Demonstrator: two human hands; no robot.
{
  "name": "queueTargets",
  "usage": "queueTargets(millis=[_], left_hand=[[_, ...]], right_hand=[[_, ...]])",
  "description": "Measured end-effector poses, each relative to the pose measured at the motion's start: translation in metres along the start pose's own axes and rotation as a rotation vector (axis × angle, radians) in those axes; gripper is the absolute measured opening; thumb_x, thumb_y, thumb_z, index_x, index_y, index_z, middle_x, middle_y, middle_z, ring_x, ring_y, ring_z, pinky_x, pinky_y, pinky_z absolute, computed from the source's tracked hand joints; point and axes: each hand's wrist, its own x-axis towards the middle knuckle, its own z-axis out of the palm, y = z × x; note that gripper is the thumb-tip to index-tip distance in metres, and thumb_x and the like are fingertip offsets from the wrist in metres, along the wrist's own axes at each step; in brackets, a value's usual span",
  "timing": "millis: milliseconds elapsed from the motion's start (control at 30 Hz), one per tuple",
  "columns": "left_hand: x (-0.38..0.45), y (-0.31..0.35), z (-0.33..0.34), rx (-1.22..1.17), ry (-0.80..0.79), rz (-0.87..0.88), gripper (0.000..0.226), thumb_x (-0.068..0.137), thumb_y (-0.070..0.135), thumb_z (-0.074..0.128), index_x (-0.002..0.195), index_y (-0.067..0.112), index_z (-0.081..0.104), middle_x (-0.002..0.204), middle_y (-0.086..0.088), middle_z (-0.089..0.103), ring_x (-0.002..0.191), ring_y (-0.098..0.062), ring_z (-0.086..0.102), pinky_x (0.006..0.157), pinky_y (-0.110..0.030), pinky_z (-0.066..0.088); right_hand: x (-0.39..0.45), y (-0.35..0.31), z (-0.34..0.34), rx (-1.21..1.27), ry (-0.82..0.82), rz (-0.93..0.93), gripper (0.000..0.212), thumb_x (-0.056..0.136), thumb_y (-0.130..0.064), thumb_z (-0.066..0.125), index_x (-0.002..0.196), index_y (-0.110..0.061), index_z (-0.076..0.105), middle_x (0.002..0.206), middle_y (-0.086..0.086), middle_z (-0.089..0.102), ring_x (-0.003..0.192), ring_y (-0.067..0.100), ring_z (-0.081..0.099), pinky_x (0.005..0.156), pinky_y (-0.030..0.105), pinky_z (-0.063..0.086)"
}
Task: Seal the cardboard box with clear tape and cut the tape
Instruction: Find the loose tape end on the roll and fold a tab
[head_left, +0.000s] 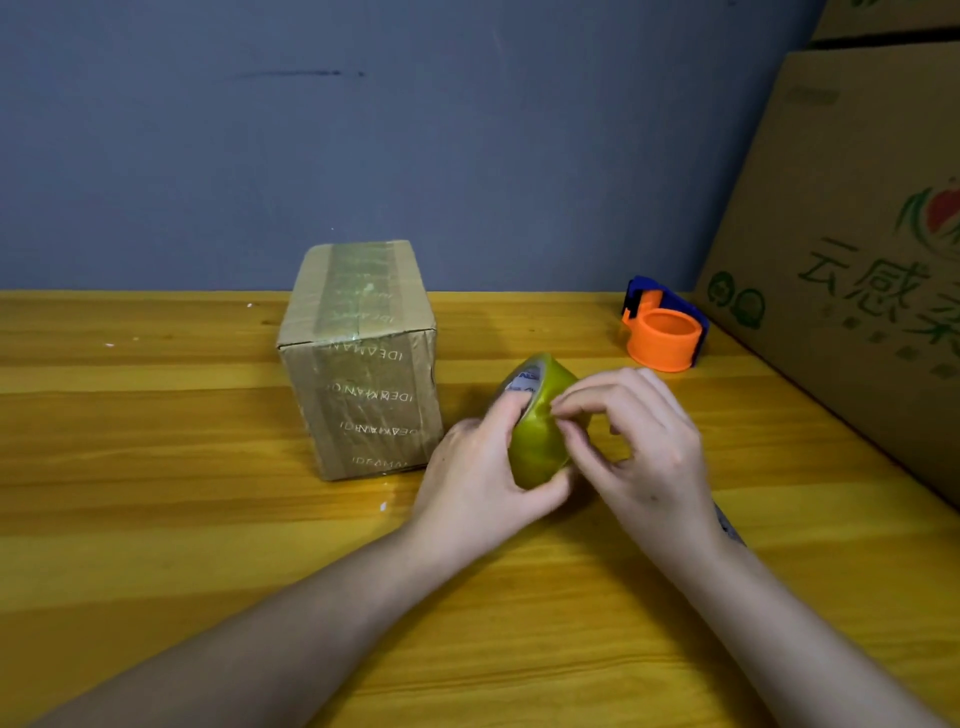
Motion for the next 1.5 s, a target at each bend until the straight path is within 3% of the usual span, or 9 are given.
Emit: queueTargets(millis=[167, 267, 400, 567, 700, 800, 867, 1000, 1500], left_hand=[[0.003, -0.006, -0.001, -0.204, -0.019, 0.012, 0.039, 0.076, 0.041, 0.056, 0.108, 0.017, 0.061, 0.1, 0.004, 0.066, 0.095, -0.014, 0.061, 0.087, -0.037, 0.049], [0.003, -0.01, 0.002, -0.2, -0.079, -0.042, 0.034, 0.078, 0.048, 0.054, 0.102, 0.024, 0.056, 0.089, -0.003, 0.068, 0.085, -0.027, 0.063, 0.078, -0.044, 0.051], [0.003, -0.012, 0.004, -0.188, -0.077, -0.043, 0.035, 0.082, 0.053, 0.048, 0.104, 0.026, 0.05, 0.076, -0.012, 0.063, 0.071, -0.034, 0.059, 0.068, -0.048, 0.05], [0.005, -0.016, 0.007, -0.171, -0.039, -0.062, 0.039, 0.082, 0.058, 0.045, 0.106, 0.026, 0.049, 0.077, -0.019, 0.063, 0.074, -0.04, 0.059, 0.071, -0.049, 0.05], [0.004, -0.015, 0.008, -0.186, -0.048, -0.063, 0.048, 0.08, 0.067, 0.045, 0.105, 0.027, 0.049, 0.076, -0.02, 0.064, 0.073, -0.041, 0.059, 0.07, -0.049, 0.051], [0.005, -0.014, 0.009, -0.191, -0.04, -0.059, 0.046, 0.079, 0.066, 0.047, 0.105, 0.028, 0.049, 0.077, -0.019, 0.065, 0.073, -0.041, 0.06, 0.071, -0.049, 0.051], [0.006, -0.013, 0.009, -0.217, -0.028, -0.069, 0.038, 0.08, 0.057, 0.051, 0.102, 0.025, 0.051, 0.077, -0.015, 0.064, 0.073, -0.041, 0.059, 0.071, -0.049, 0.051], [0.005, -0.014, 0.01, -0.283, -0.044, -0.094, 0.035, 0.08, 0.049, 0.054, 0.1, 0.021, 0.054, 0.082, -0.01, 0.064, 0.076, -0.04, 0.058, 0.073, -0.051, 0.05], [0.004, -0.012, 0.008, -0.287, -0.063, -0.074, 0.038, 0.08, 0.053, 0.055, 0.105, 0.024, 0.055, 0.086, -0.006, 0.066, 0.078, -0.038, 0.06, 0.074, -0.051, 0.051]], right_hand=[[-0.001, 0.007, 0.0, 0.06, 0.012, 0.064, 0.006, 0.087, -0.01, 0.063, 0.093, -0.01, 0.064, 0.092, 0.0, 0.064, 0.084, 0.012, 0.056, 0.076, 0.014, 0.039], [-0.002, 0.007, 0.004, 0.15, 0.048, 0.117, 0.02, 0.087, -0.01, 0.06, 0.104, -0.017, 0.052, 0.095, -0.01, 0.054, 0.083, 0.015, 0.055, 0.073, 0.025, 0.045], [-0.002, 0.006, 0.007, 0.065, 0.047, -0.023, 0.022, 0.088, 0.0, 0.059, 0.101, -0.011, 0.046, 0.093, 0.01, 0.06, 0.084, 0.021, 0.056, 0.077, 0.029, 0.046], [0.002, 0.001, 0.004, -0.026, 0.008, -0.141, 0.029, 0.084, 0.01, 0.058, 0.098, -0.011, 0.042, 0.09, 0.016, 0.061, 0.078, 0.03, 0.059, 0.071, 0.036, 0.047], [0.001, -0.005, -0.006, -0.129, -0.051, -0.191, 0.004, 0.098, -0.008, 0.041, 0.096, -0.01, 0.044, 0.092, 0.016, 0.061, 0.079, 0.03, 0.057, 0.073, 0.033, 0.047], [0.001, -0.009, -0.01, -0.184, -0.062, -0.171, 0.012, 0.1, -0.013, 0.034, 0.093, -0.011, 0.044, 0.092, 0.014, 0.061, 0.076, 0.031, 0.057, 0.066, 0.041, 0.049], [0.001, -0.008, -0.006, -0.136, -0.05, -0.095, 0.002, 0.095, -0.011, 0.045, 0.094, -0.012, 0.046, 0.092, 0.01, 0.06, 0.079, 0.028, 0.056, 0.07, 0.037, 0.048], [0.003, -0.004, 0.001, 0.115, -0.009, 0.203, 0.023, 0.084, -0.016, 0.057, 0.107, -0.019, 0.054, 0.095, -0.007, 0.053, 0.09, 0.01, 0.052, 0.079, 0.015, 0.04], [0.003, 0.005, -0.003, 0.048, -0.006, 0.245, 0.026, 0.087, -0.037, 0.059, 0.103, -0.019, 0.069, 0.098, -0.005, 0.057, 0.094, 0.009, 0.053, 0.082, 0.016, 0.039]])
